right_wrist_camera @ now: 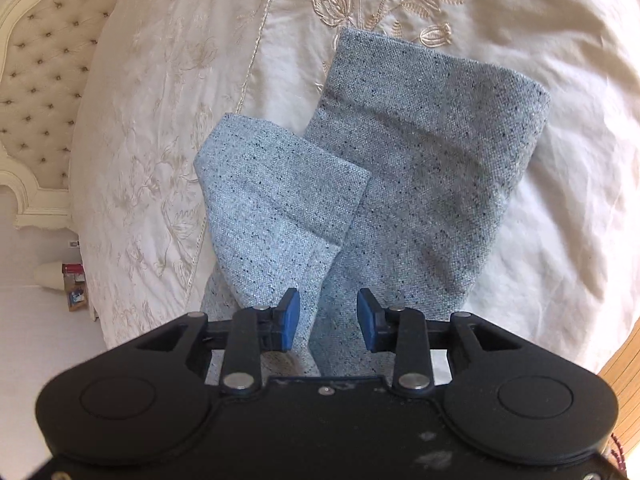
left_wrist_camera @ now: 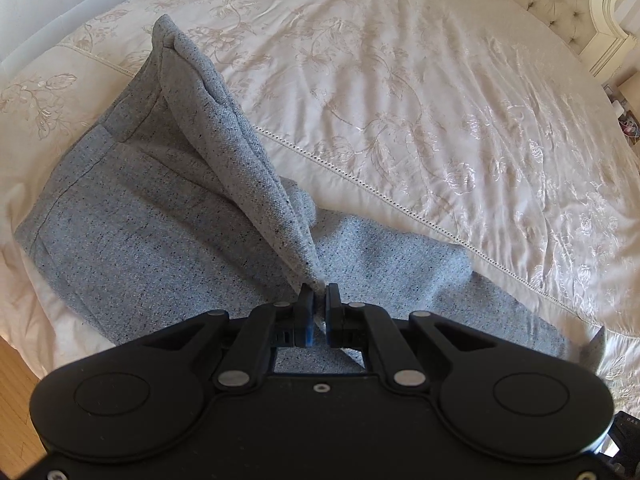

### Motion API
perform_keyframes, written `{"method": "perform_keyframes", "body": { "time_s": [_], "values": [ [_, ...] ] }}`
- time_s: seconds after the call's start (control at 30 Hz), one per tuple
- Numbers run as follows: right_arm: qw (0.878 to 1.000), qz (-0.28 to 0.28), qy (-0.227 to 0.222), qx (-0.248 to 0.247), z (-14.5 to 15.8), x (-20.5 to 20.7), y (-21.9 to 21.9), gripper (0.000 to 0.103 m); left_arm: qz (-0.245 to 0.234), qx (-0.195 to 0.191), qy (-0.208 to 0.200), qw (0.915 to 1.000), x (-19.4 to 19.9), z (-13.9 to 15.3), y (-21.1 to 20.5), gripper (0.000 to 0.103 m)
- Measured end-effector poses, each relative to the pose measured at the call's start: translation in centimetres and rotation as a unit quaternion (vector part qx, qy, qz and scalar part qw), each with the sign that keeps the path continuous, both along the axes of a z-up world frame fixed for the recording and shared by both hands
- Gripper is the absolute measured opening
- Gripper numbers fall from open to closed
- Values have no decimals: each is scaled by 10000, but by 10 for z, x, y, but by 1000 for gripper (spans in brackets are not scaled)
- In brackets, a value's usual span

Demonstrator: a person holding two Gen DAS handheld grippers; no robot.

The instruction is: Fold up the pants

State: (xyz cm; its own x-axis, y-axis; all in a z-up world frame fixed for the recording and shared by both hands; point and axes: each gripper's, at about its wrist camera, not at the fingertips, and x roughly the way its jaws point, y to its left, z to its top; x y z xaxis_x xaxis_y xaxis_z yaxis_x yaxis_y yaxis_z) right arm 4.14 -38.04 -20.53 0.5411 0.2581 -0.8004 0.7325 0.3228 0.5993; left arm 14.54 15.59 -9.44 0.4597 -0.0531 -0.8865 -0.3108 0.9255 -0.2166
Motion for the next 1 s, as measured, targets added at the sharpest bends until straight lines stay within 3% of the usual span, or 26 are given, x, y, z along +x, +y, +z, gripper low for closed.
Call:
{"method": "perform_keyframes", "body": {
  "time_s": [0.27, 0.3, 0.33, 0.4, 0.53, 0.63, 0.73, 0.83, 0.93, 1.0],
  "values": [
    [9958, -554, -443, 583, -13, 4, 0, 34, 65, 13, 41, 10000, -5, -2, 1, 6],
    [9957, -556, -515, 534, -11, 5, 1, 28, 73, 10, 46, 10000, -5, -2, 1, 6],
    [9962, -538, -545, 413, -8, 8, 1, 6, 84, 5, 53, 10000, -5, -3, 2, 6],
    [9986, -359, -397, -34, 4, 18, 2, 4, 116, -11, 74, 9999, -5, -5, 3, 6],
    [9926, 372, -336, -1102, 45, 48, 5, 4, 171, -67, 55, 9998, 3, -5, 6, 6],
    [9773, 868, -739, -1784, 90, 81, 5, 4, 121, -60, -184, 9997, 21, 9, 6, 5],
    [9629, 1024, -1301, -2131, 138, 101, 2, 3, 35, -76, -679, 9977, 39, 41, 5, 5],
    [9484, 1044, -1677, -2481, 180, 91, 3, 3, -38, -136, -1058, 9943, 41, 70, 3, 5],
    [9477, 895, -1660, -2574, 184, 59, 4, 3, -82, -213, -1173, 9928, 19, 77, 2, 5],
    [9543, 841, -1289, -2561, 164, 38, 5, 3, -59, -278, -946, 9951, -3, 60, 1, 6]
  ]
}}
